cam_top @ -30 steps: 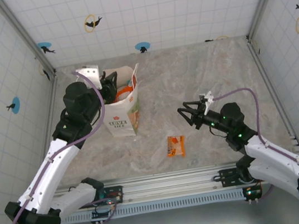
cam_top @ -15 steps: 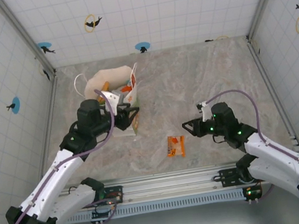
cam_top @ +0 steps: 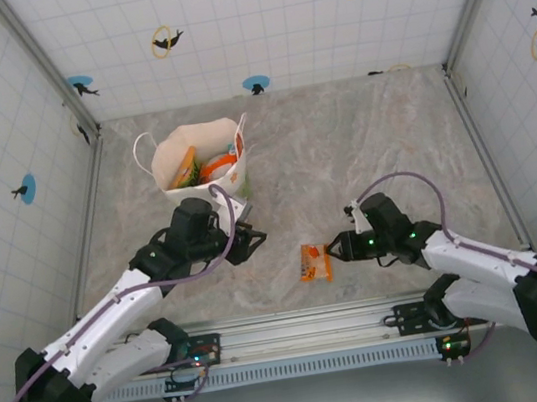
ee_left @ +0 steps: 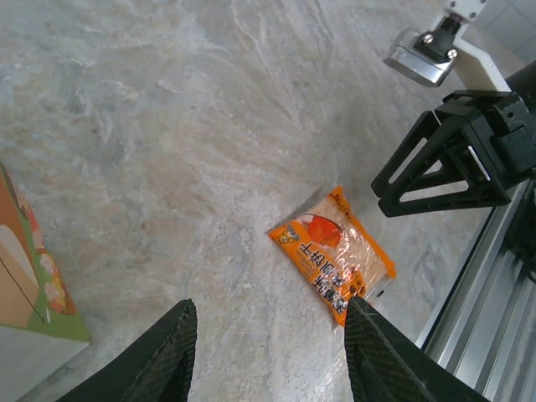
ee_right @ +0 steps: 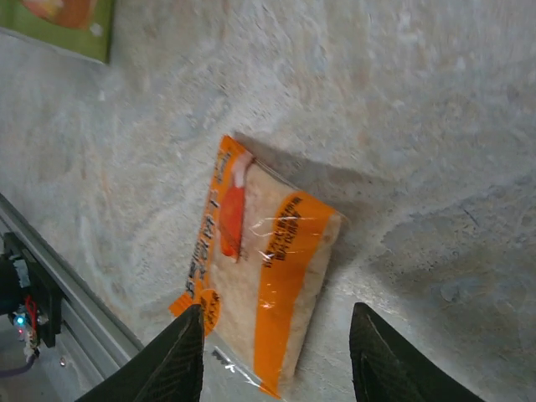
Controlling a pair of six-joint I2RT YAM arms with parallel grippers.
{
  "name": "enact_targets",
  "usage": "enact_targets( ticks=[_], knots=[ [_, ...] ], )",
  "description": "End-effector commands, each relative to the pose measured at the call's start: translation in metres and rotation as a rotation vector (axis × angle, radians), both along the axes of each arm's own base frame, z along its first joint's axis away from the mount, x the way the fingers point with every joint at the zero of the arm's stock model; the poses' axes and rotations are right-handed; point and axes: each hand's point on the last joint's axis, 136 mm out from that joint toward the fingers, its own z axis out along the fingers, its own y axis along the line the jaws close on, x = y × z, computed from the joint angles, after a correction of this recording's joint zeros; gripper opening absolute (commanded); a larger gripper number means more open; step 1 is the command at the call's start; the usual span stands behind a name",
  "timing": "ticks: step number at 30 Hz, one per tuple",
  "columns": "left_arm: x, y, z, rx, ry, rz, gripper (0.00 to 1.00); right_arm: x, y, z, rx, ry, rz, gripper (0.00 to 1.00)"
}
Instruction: Place the snacks into the paper bag
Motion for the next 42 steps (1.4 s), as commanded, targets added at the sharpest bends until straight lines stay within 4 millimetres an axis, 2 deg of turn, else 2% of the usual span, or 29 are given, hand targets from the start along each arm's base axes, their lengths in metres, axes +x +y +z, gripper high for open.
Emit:
enact_targets(
  ticks=[1,11,17,32,37,42],
  knots=[
    [0.0,-0.005,0.0,-0.014,-0.007,-0.007,0.49,0.002,0.017,0.009,0.053,0.014,0.041,0.49],
    [0.002,-0.008,0.001,-0.019,-0.012,-0.01,0.49,0.002,0.021,-0.003,0.067,0.024,0.04,0.49],
    [0.003,-0.01,0.001,-0.024,-0.015,-0.014,0.49,0.011,0.025,-0.003,0.082,-0.003,0.034,0.47],
    [0.006,-0.018,0.006,-0.042,-0.014,-0.031,0.48,0.015,0.024,-0.024,0.057,0.023,0.031,0.44],
    [0.005,-0.018,0.008,-0.051,-0.027,-0.036,0.48,0.015,0.02,-0.031,0.045,0.026,0.017,0.39],
    [0.005,-0.016,0.005,-0.04,-0.027,-0.029,0.48,0.015,0.015,-0.035,0.037,0.019,0.0,0.28]
  ],
)
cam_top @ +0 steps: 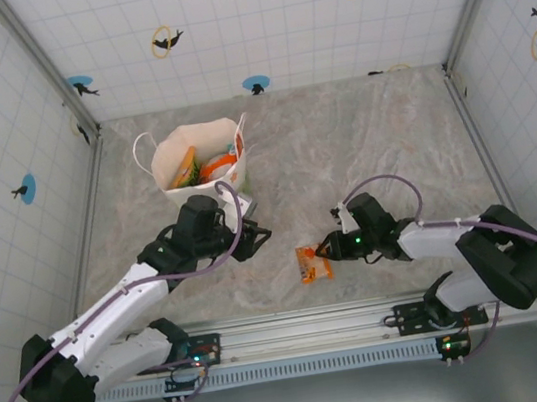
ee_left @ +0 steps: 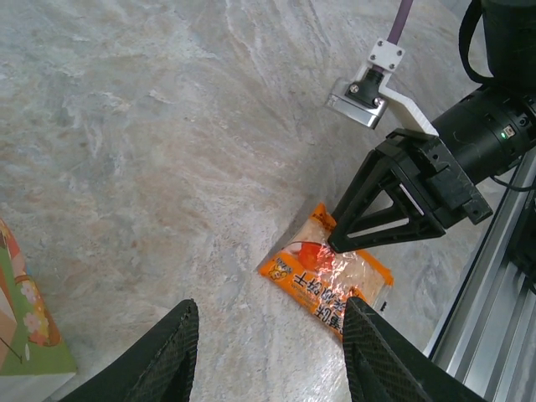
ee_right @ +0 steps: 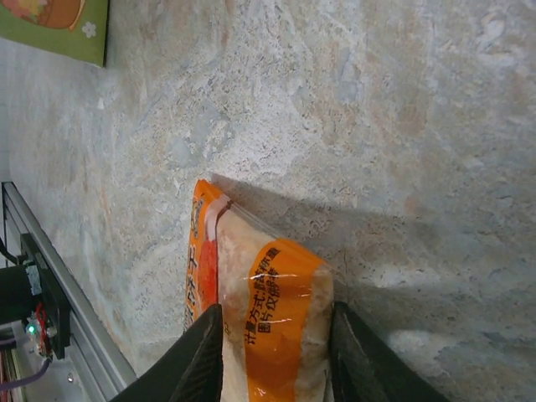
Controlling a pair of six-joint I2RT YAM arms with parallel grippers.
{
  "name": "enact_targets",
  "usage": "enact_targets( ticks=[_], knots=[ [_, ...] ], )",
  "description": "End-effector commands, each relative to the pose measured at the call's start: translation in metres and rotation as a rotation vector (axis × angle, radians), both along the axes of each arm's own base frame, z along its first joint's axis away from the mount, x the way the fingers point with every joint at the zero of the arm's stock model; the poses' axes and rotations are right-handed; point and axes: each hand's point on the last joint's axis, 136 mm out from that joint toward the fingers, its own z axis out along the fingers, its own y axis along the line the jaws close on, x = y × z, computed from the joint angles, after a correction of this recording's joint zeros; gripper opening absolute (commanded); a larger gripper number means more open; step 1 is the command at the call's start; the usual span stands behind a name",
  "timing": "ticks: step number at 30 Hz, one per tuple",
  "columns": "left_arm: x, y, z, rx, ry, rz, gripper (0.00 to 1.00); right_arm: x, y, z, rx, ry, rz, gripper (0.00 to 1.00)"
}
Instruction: Place the snacks into the paper bag
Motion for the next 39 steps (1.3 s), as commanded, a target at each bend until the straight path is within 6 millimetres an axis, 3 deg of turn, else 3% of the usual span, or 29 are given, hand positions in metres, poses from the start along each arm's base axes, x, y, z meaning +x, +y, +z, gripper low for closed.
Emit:
enact_targets(
  ticks=[1,14,22,25,31,35,39],
  knots=[
    [-0.003,-0.004,0.008,-0.023,-0.021,-0.02,0.48,-0.002,-0.009,-0.011,-0.029,0.0,-0.021,0.26],
    [0.0,-0.003,0.012,-0.041,-0.041,0.001,0.48,0.008,-0.014,0.009,0.032,-0.097,-0.073,0.04],
    [0.007,-0.004,0.023,-0.095,-0.068,0.041,0.49,0.024,-0.019,0.045,0.115,-0.232,-0.123,0.0],
    [0.007,-0.009,0.03,-0.153,-0.074,0.044,0.51,0.036,-0.023,0.072,0.156,-0.353,-0.165,0.0],
    [0.005,-0.022,0.045,-0.27,-0.068,0.006,0.56,0.047,-0.03,0.149,0.279,-0.7,-0.187,0.0],
    [-0.002,-0.034,0.051,-0.305,-0.059,-0.062,0.57,0.043,-0.033,0.206,0.385,-0.932,-0.179,0.0],
    [-0.016,-0.049,0.062,-0.343,-0.056,-0.18,0.57,0.03,-0.027,0.246,0.5,-1.05,-0.124,0.0]
  ],
)
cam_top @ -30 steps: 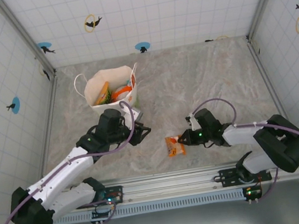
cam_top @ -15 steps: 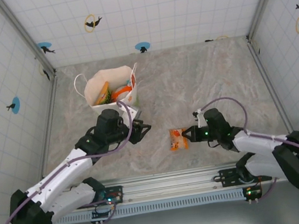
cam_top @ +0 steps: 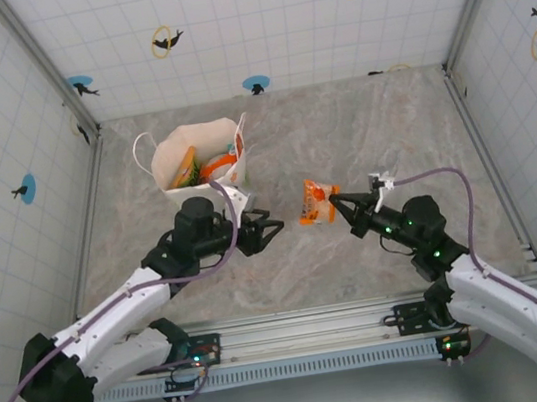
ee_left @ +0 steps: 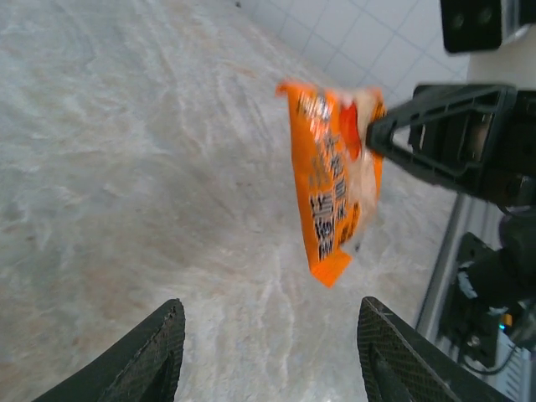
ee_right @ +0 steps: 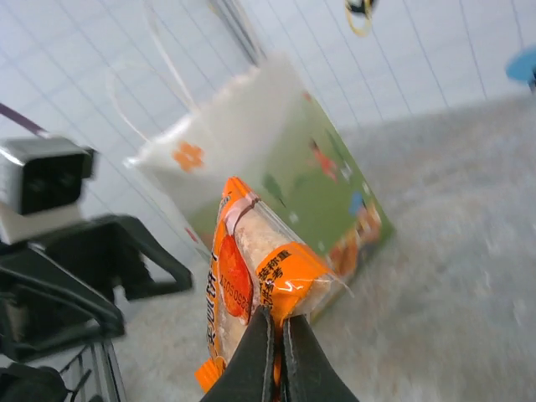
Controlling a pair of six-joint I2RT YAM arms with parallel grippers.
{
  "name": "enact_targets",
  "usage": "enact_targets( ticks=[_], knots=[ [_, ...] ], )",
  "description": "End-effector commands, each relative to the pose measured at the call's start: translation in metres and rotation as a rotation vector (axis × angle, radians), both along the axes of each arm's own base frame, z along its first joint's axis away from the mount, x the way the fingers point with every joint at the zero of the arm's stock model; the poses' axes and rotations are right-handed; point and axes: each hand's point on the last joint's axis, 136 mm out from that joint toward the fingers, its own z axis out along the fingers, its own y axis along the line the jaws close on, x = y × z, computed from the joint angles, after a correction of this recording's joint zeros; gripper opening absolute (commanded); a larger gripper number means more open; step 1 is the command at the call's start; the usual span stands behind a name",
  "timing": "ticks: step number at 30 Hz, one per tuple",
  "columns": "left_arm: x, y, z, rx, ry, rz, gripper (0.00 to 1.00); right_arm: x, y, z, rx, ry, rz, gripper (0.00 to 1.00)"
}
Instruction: Place the snacks into the paper bag
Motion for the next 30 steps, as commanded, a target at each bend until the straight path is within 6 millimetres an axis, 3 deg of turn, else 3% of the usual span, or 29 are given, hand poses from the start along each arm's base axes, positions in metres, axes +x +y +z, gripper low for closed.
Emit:
enact_targets(
  ticks=[1,8,13,21,30],
  knots=[
    [-0.017,-0.02,0.028,-0.09,-0.037,-0.141,0.57,-0.011,0.004,0.05,0.079,-0.199,0.052,0.0],
    [-0.017,-0.03,0.044,-0.125,-0.091,-0.176,0.58,-0.026,0.03,0.064,0.062,-0.234,0.196,0.0],
    [-0.008,-0.031,0.05,-0.125,-0.117,-0.133,0.55,-0.03,0.034,0.065,0.069,-0.252,0.223,0.0],
    [-0.012,-0.038,0.054,-0.171,-0.086,-0.172,0.44,-0.032,0.04,0.065,0.063,-0.264,0.236,0.0],
    [-0.014,-0.04,0.056,-0.165,-0.069,-0.193,0.09,-0.028,0.041,0.062,0.047,-0.259,0.211,0.0]
  ],
)
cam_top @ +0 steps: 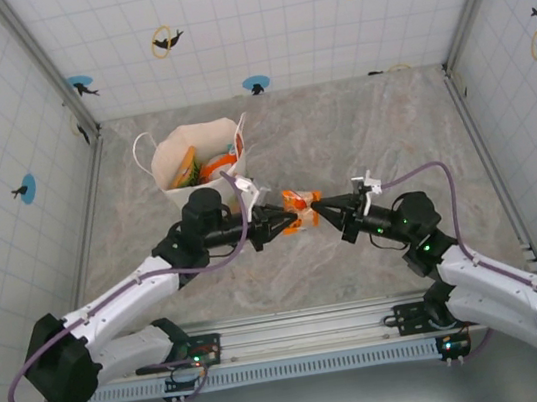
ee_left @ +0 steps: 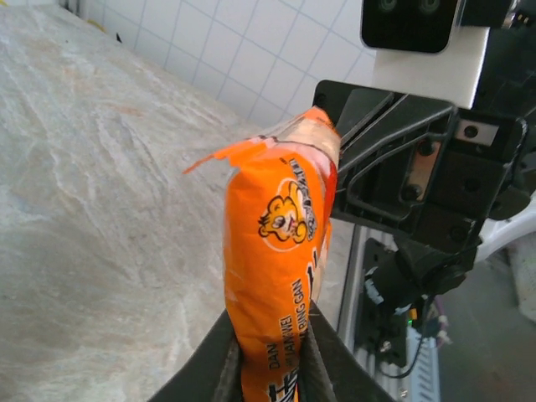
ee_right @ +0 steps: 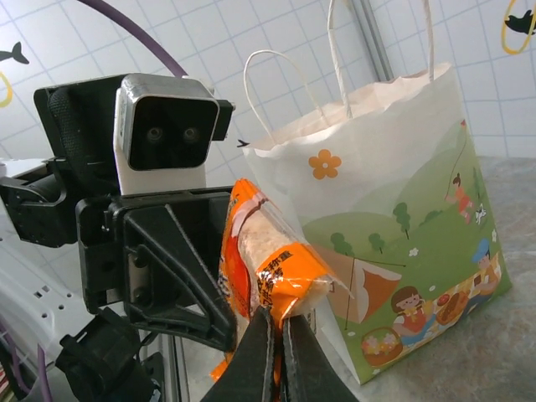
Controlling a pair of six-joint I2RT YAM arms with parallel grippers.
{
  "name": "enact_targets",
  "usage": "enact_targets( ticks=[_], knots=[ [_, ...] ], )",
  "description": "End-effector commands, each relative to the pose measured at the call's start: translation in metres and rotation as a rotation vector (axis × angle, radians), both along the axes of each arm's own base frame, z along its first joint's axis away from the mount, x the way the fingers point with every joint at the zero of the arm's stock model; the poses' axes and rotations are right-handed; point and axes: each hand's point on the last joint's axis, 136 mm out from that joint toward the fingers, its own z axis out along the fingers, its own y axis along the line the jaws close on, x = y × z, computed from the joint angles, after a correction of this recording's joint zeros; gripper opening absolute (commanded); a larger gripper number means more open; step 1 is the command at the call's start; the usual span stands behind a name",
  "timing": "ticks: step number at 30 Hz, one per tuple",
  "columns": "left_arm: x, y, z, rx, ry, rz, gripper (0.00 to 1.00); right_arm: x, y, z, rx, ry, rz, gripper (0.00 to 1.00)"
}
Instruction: Place the snacks into the paper bag
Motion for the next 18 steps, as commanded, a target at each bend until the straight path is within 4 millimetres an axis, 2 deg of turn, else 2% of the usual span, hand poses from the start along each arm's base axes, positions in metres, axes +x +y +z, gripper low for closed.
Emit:
enact_targets(
  ticks=[1,3,5,11,15,18],
  knots=[
    [0.0,-0.004,0.02,-0.033,-0.04,-0.016,0.08,0.002,0.0,0.03,0.046,-0.086,-0.023,0.0],
    [0.0,-0.003,0.02,-0.026,-0.044,-0.012,0.06,0.004,-0.002,0.029,0.043,-0.086,-0.041,0.03],
    [0.003,-0.001,0.02,-0.011,-0.053,0.007,0.04,0.007,-0.004,0.029,0.046,-0.084,-0.065,0.15],
    [0.012,0.008,0.027,0.02,-0.093,0.082,0.0,0.02,-0.016,0.025,0.037,-0.072,-0.178,0.37],
    [0.027,0.021,0.043,0.058,-0.157,0.198,0.0,0.023,-0.024,0.019,0.036,-0.064,-0.227,0.43],
    [0.047,0.041,0.068,0.088,-0.246,0.356,0.0,0.024,-0.025,0.014,0.025,-0.05,-0.235,0.44]
  ],
)
